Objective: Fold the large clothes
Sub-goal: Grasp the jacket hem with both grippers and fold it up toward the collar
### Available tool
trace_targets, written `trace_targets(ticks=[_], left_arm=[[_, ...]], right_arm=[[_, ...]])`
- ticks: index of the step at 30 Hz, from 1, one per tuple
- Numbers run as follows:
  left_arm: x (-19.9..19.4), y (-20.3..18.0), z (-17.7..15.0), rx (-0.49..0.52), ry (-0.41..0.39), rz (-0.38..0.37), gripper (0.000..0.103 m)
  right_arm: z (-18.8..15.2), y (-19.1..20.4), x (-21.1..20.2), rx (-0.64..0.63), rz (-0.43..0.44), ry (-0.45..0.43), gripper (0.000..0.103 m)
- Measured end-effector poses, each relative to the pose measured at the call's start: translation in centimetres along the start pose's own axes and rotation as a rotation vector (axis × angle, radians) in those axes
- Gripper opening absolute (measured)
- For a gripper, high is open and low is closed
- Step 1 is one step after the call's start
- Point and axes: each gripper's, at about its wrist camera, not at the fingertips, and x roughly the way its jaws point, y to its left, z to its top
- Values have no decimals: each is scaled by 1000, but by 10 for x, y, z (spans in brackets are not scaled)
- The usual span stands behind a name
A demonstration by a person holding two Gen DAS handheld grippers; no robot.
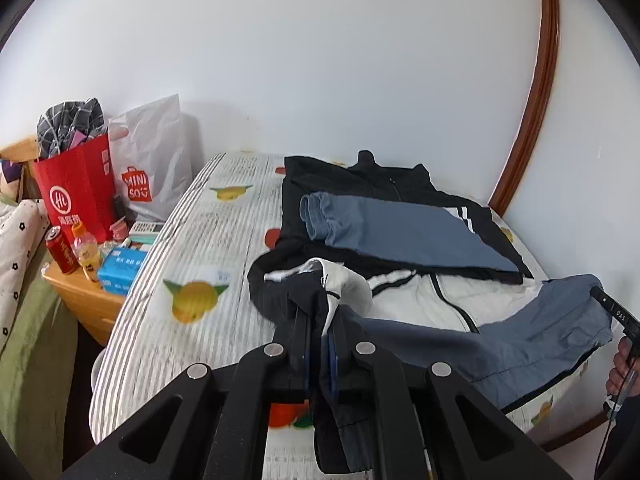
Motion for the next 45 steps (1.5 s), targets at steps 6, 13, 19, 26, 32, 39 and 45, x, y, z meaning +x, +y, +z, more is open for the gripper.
trace_targets(ticks=[6, 13, 19, 26, 32, 39, 45], left_arm=[[27, -10, 28, 26, 6, 15, 7], [62, -16, 54, 38, 32, 22, 7], [95, -23, 72, 43, 56, 39, 7], [140, -19, 80, 30, 103, 54, 7], [173, -13, 77, 14, 160, 59, 8], [196, -10, 75, 2, 204, 56, 10], [200, -10, 74, 3, 217, 58, 10]], right_arm=[[29, -2, 27, 21, -13, 1, 6], [49, 1, 68, 44, -17, 20, 6], [65, 3, 108, 54, -26, 48, 6], [77, 10, 155, 43, -39, 83, 6], [74, 15, 195, 31, -54, 139, 6], [67, 18, 228, 30, -79, 196, 7], [66, 21, 229, 3, -96, 200, 9]])
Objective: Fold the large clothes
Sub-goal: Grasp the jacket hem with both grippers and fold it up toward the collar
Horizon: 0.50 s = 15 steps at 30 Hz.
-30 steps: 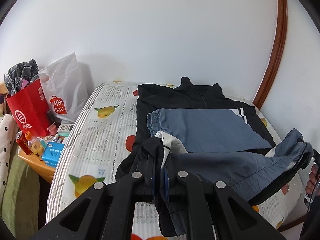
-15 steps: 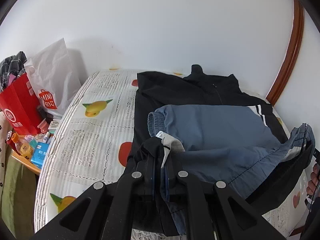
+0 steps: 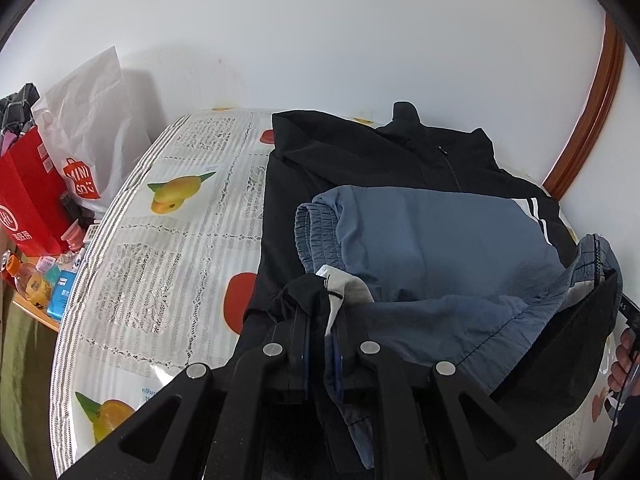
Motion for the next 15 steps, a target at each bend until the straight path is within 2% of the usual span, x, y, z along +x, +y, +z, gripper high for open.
trace_targets(ticks=[6, 8, 15], left_arm=[[-9, -2, -2, 5, 1, -10, 11], [-14, -2, -3, 3, 8, -15, 14], [-49, 6, -6, -19, -4, -62, 22]], right_arm=[[-3, -3, -17, -19, 4, -3, 24], [-4, -4, -27, -21, 5, -17, 35], [-7, -12, -73, -33, -20, -79, 43]])
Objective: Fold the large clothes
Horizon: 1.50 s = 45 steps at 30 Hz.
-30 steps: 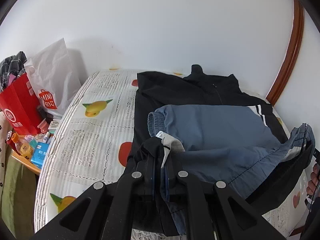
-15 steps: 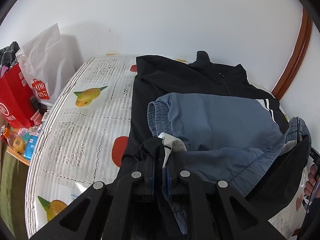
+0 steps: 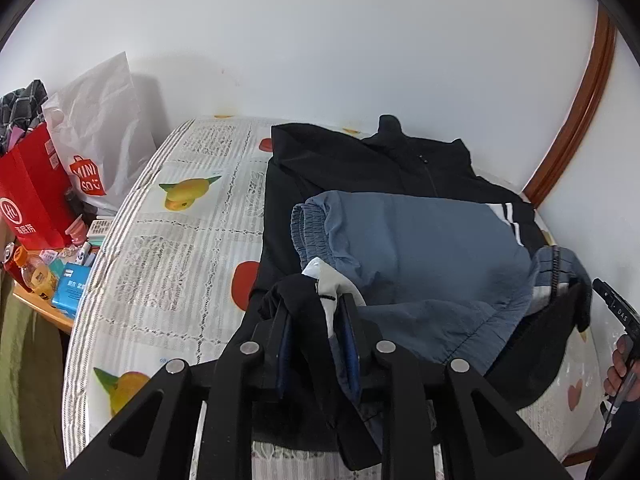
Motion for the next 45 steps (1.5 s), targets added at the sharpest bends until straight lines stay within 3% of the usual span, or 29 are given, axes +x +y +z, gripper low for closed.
trace_targets(ticks=[6, 9, 14, 18, 25, 30, 35, 39, 40, 41, 42, 45], left_arm=[[-32, 7, -8, -2, -26, -48, 32], [-48, 9, -10, -3, -88, -17, 67], [-62, 10, -16, 23, -119, -6, 67], [-58, 22, -28, 5, -95, 1, 67], [-29, 43, -56, -16, -7, -2, 66], [-5, 50, -56, -25, 10, -14, 66], [20, 51, -51, -25, 38, -53, 58], [34, 46, -52, -18, 67, -64, 34], [35, 43, -52, -11, 74, -73, 24], [36, 40, -54, -1, 80, -74, 22], [35, 37, -55, 11, 75, -58, 16], [28, 31, -58, 36, 69, -35, 10]], right_arm=[[-5, -14, -28, 23, -5, -22, 49], [-15, -16, -29, 33, 5, 4, 49], [-32, -10, -27, 23, 15, 45, 49], [-44, -7, -23, 5, 1, 73, 49], [-54, -22, 0, 34, -30, 124, 49], [-47, -31, 29, 57, -24, 148, 50], [-42, -31, 62, 87, 10, 190, 50], [-41, -26, 75, 75, 12, 187, 47], [-41, -25, 77, 68, 20, 188, 35], [-41, -23, 78, 59, 38, 195, 7], [-41, -20, 80, 49, 61, 209, 0], [-41, -8, 76, -19, 36, 190, 0]])
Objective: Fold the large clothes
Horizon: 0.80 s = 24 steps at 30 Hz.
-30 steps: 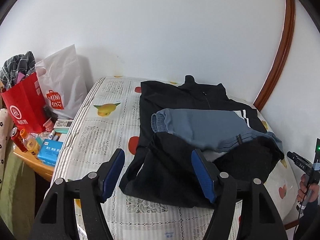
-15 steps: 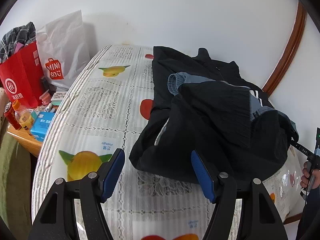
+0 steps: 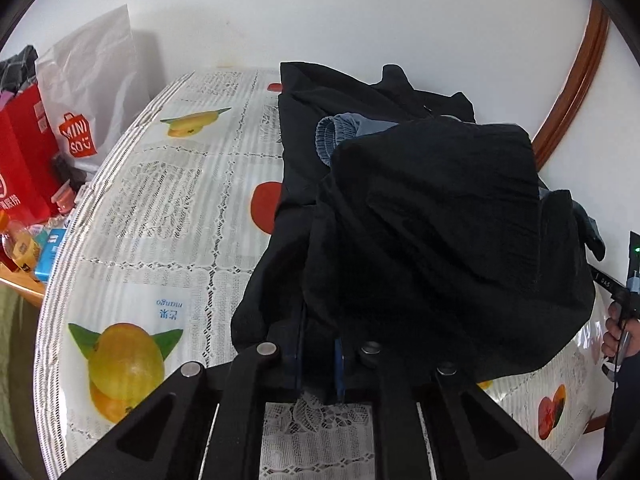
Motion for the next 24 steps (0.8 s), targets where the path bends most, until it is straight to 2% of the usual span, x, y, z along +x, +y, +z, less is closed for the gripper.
trace_targets(ticks=[9, 13, 15, 17, 19, 22, 24], left_arm=[[-36, 1, -25, -6, 11, 13, 8], [-50, -2, -35, -13, 15, 17, 9], [-53, -2, -38, -21, 14, 17, 9], [-54, -3, -39, -28, 11, 15, 9], [-51, -2, -38, -34, 18, 10, 9], [-44, -1, -33, -41, 33, 6, 9], [-40, 2, -29, -45, 37, 8, 9]], right_arm=[[-18, 1, -29, -1, 39, -32, 0], [-12, -12, -26, 26, 41, -24, 2], [-4, -19, -21, 63, 43, -14, 16], [5, -22, -15, 65, 43, -26, 54], [11, -22, -7, 49, 31, -37, 59], [22, -24, 15, 48, 20, -3, 65], [26, -26, 29, 67, 32, 6, 65]])
